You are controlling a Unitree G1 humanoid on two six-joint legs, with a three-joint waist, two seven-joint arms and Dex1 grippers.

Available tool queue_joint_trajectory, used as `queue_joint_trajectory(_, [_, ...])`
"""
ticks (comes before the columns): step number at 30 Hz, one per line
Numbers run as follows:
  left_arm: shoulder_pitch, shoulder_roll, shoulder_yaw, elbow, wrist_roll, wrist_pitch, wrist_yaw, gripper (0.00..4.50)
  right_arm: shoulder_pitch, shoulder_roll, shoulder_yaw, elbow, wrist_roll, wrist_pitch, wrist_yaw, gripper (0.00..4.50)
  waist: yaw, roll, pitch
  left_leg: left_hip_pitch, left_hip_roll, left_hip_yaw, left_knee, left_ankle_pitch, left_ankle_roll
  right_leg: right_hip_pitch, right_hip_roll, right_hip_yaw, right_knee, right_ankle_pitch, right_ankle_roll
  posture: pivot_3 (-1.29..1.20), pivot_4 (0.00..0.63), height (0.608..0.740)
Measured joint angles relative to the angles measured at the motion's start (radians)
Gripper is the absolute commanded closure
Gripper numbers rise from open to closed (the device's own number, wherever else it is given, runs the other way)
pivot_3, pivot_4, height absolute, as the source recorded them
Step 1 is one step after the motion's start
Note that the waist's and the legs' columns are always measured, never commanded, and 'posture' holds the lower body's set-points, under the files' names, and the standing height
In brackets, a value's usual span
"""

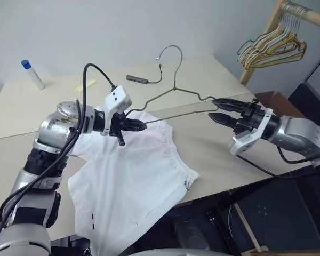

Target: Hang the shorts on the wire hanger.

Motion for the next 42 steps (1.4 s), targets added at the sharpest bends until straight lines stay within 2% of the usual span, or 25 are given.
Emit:
queue_joint_trajectory(2, [0.11,0.009,0.026,-0.01,0.043,-0.207,-0.002,4.5,0.094,-0.023,0.003,-0.087,0.329,0.11,0.182,0.75,-0.002,-0.001,-0.001,0.006,0.0,0.001,-0.002,-0.001,0.001,0.006,0.0,0.001,-0.001,0.0,-0.001,-0.14,0.0,0.74])
queue_joint_trajectory(4, [0.166,0.014,0.027,-0.006,0.078,-0.32,-0.013,4.5,0.151,-0.028,0.003,-0.185,0.58,0.246,0.331,0.75,-0.004,-0.001,0.0,0.009,0.0,0.0,-0.001,-0.001,0.001,0.011,-0.001,0.001,-0.001,-0.001,0.0,-0.14,0.0,0.74])
queue_joint_trajectory(5, [0.175,0.016,0.027,-0.006,0.095,-0.367,-0.02,4.5,0.173,-0.04,0.003,-0.264,0.737,0.379,0.425,0.75,0.0,-0.001,0.0,0.01,0.0,0.0,0.0,-0.001,0.001,0.014,-0.001,0.001,-0.001,-0.001,0.002,-0.13,0.0,0.74])
queue_joint_trajectory(8, [0.172,0.023,0.038,-0.006,0.099,-0.412,-0.03,4.5,0.15,-0.058,-0.019,-0.359,0.983,0.686,0.619,0.75,0.006,-0.001,-0.004,0.012,0.0,0.001,0.003,-0.001,0.001,0.018,-0.001,0.001,-0.001,-0.002,0.001,-0.13,0.0,0.74])
queue_joint_trajectory(10, [0.17,0.025,0.041,-0.006,0.099,-0.42,-0.043,4.5,0.092,-0.062,-0.024,-0.367,1.036,0.852,0.708,0.75,0.007,-0.001,-0.006,0.016,0.0,0.001,0.003,-0.001,0.001,0.017,-0.001,0.001,-0.001,-0.003,-0.002,-0.13,0.0,0.74])
queue_joint_trajectory(13, [0.167,0.026,0.041,-0.006,0.099,-0.433,-0.058,4.5,0.009,-0.059,-0.022,-0.365,1.034,1.025,0.828,0.75,0.01,0.0,-0.007,0.015,0.001,0.001,0.003,-0.001,0.001,0.016,0.0,0.0,0.0,-0.003,-0.002,-0.11,0.0,0.74])
queue_joint_trajectory(17, [0.165,0.028,0.041,-0.009,0.099,-0.435,-0.073,4.5,-0.079,-0.01,-0.005,-0.339,0.973,1.148,0.926,0.01,0.016,0.001,-0.008,0.007,0.001,0.001,0.003,-0.002,0.002,0.007,0.0,-0.001,0.0,-0.001,0.002,-0.1,0.0,0.74])
queue_joint_trajectory(21, [0.166,0.032,0.042,-0.012,0.099,-0.434,-0.08,4.5,-0.116,0.023,0.007,-0.326,0.9,1.204,1.002,0.01,0.037,0.002,-0.009,-0.005,0.001,0.001,0.003,-0.002,0.002,-0.005,0.001,-0.001,0.002,-0.001,0.002,-0.09,0.0,0.74])
queue_joint_trajectory(32, [0.165,0.034,0.043,-0.031,0.097,-0.429,-0.098,4.5,-0.196,0.155,0.098,-0.234,0.647,1.279,1.052,0.01,0.068,0.002,-0.009,-0.006,0.0,0.001,0.005,-0.002,0.002,-0.006,0.001,-0.002,0.002,-0.001,0.003,-0.09,0.0,0.74])
queue_joint_trajectory(35, [0.165,0.034,0.043,-0.031,0.097,-0.428,-0.103,4.5,-0.212,0.179,0.1,-0.21,0.598,1.28,1.055,0.59,0.07,0.002,-0.009,-0.007,0.0,0.001,0.006,-0.002,0.002,-0.006,0.001,-0.002,0.002,-0.001,0.003,-0.09,0.0,0.74])
queue_joint_trajectory(42, [0.165,0.034,0.043,-0.045,0.097,-0.427,-0.105,4.5,-0.221,0.212,0.099,-0.211,0.56,1.279,1.091,2.96,0.071,0.002,-0.009,-0.007,0.0,0.001,0.006,-0.002,0.002,-0.006,0.001,-0.002,0.002,-0.001,0.003,-0.09,0.0,0.74])
